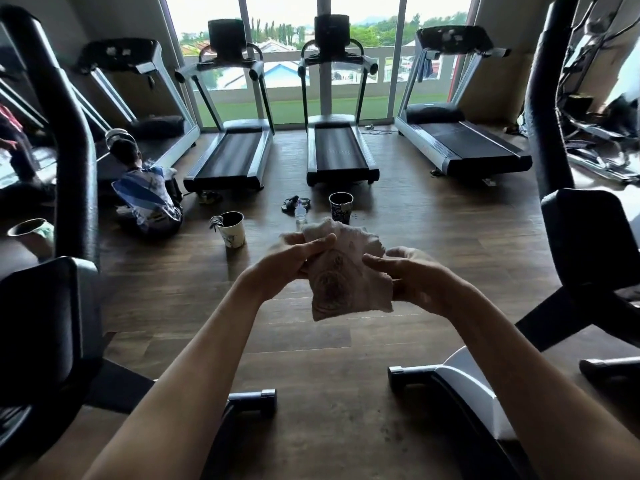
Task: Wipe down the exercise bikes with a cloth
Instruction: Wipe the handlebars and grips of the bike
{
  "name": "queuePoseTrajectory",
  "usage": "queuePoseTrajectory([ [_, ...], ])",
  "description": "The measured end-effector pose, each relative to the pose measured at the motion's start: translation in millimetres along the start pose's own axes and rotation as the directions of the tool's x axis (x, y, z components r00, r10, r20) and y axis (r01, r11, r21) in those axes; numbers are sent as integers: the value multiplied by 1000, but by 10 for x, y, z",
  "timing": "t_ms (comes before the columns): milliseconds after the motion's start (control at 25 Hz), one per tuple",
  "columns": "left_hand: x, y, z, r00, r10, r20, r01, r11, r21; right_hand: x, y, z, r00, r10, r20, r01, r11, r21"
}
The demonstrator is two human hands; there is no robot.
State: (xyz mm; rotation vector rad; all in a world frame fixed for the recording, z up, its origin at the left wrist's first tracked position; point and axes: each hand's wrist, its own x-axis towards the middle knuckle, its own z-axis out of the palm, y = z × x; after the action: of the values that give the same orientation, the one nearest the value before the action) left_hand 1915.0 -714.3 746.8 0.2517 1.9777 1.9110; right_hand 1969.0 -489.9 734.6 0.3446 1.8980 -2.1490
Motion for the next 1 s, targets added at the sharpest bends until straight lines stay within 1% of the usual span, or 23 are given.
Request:
queuePoseTrajectory([
  [40,3,-2,12,1000,3,1,-3,1000,6,7,-11,-12,1000,-12,0,12,1000,-22],
  [120,-12,2,25,1000,7,27,-7,1000,-1,14,-27,-18,998,-66,6,66,997,33],
  [200,-56,48,-18,994,11,112,-11,1000,-5,49,-21,-21,988,-156,-17,157,980,124],
  [280,-73,75,-99,981,47,190,-48,999,1,114,17,-22,959,-273,-81,280,954,107],
  [320,-57,86,-132,983,67,173,-67,998,-7,143,36,-19,938,-330,-109,339,938,75],
  [400,-25,115,-171,996,86,29,-86,996,0,180,50,3,897,-418,-141,423,906,1],
  [440,0,111,-189,994,105,-40,-103,994,48,189,42,21,875,-458,-156,455,889,-58],
  [480,21,104,-195,988,136,-69,-128,986,111,196,30,36,849,-502,-166,486,864,-130],
  [560,62,76,-206,980,186,-69,-164,955,246,204,2,66,796,-586,-149,536,798,-275],
  [640,118,52,-226,964,249,-92,-191,891,412,205,-27,96,746,-654,-125,562,719,-410],
  [720,134,82,-216,934,335,-123,-206,787,582,183,-56,115,695,-709,-120,544,627,-557],
  [800,112,115,-173,906,399,-142,-203,704,681,146,-67,127,656,-744,-125,528,572,-628],
  [920,119,119,-145,852,502,-146,-256,644,721,106,-93,91,607,-774,-180,508,552,-661],
  [960,130,119,-151,851,512,-119,-294,651,700,99,-109,61,594,-781,-194,489,542,-684],
  [1000,135,124,-157,858,508,-79,-344,681,646,96,-127,27,596,-780,-189,474,532,-702],
])
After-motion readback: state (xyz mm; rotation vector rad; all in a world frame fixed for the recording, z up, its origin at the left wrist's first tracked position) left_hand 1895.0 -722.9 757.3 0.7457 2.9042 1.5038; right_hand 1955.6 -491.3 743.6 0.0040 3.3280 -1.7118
